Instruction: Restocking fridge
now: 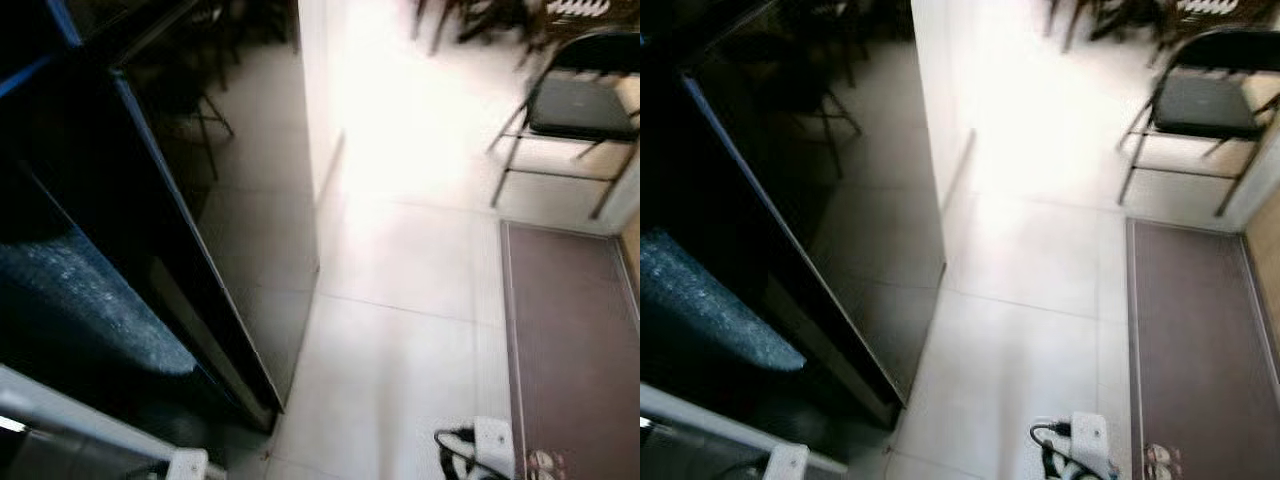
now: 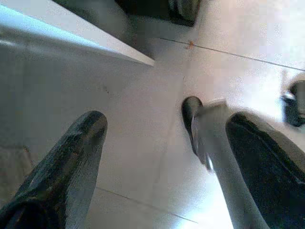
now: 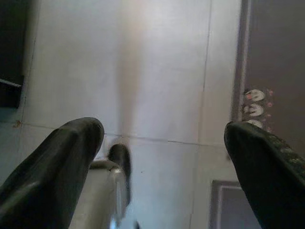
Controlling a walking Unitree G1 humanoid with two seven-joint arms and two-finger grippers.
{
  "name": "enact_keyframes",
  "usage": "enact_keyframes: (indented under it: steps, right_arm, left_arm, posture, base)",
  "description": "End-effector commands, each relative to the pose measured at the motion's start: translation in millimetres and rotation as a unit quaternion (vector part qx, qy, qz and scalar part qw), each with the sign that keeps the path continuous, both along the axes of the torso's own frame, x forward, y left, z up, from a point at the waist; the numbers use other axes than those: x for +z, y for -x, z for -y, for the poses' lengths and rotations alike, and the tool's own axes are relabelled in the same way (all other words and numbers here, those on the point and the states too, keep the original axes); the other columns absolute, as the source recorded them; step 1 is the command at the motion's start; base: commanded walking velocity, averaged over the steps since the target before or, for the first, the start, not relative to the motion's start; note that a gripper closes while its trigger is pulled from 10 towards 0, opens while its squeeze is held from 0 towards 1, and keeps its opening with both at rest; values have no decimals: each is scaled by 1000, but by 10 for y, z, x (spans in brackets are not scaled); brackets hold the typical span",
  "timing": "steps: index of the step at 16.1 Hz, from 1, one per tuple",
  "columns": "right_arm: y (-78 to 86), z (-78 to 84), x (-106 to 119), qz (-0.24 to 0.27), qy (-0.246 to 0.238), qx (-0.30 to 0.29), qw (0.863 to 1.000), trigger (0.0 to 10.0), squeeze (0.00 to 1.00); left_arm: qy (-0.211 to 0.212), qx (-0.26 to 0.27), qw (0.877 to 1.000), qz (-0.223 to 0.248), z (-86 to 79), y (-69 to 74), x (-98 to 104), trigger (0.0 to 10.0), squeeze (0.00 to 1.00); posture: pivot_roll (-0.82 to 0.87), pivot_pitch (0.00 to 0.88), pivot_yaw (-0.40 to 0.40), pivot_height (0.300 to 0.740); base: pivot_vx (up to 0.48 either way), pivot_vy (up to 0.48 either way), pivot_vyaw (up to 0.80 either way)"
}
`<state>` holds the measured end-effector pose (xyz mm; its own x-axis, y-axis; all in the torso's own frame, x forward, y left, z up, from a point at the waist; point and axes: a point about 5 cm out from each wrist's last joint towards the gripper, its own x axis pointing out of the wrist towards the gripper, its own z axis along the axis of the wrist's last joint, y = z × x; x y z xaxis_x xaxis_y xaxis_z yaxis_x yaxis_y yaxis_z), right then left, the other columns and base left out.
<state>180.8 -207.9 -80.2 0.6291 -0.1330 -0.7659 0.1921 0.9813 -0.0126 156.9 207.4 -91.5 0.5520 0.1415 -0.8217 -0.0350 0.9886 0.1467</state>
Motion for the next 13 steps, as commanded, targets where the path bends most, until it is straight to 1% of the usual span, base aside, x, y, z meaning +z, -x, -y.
enact_keyframes:
  steps: [1,5,8,10,13]
  right_arm:
    - [62,-15,-35,-12,-6,-5,1000,10000,0]
    - [84,-14,-46,-18,-7,-5,1000,10000,0]
    - [102,-15,-56,-22,-10,-8,1000,10000,0]
    - [109,-21,-61,-24,-11,-7,1000,10000,0]
    - [104,-36,-61,-23,-17,-6,1000,10000,0]
  left_arm:
    - [-3,2,1000,-7,-43,45,-11,10000,0]
    - [-3,2,1000,-8,-45,53,-14,10000,0]
    - [6,7,1000,-6,-33,57,-17,10000,0]
    - [9,5,1000,-2,-28,49,-13,10000,0]
    - [12,2,1000,13,-28,-15,17,10000,0]
  posture:
    - [-84,114,31,740]
    - [-84,111,31,740]
    - [-84,106,30,740]
    - [-87,104,31,740]
    - [-86,104,30,740]
  base:
    - [0,-300,0]
    - [0,-300,0]
    - [0,0,0]
    - [0,0,-619]
    - [0,0,-771]
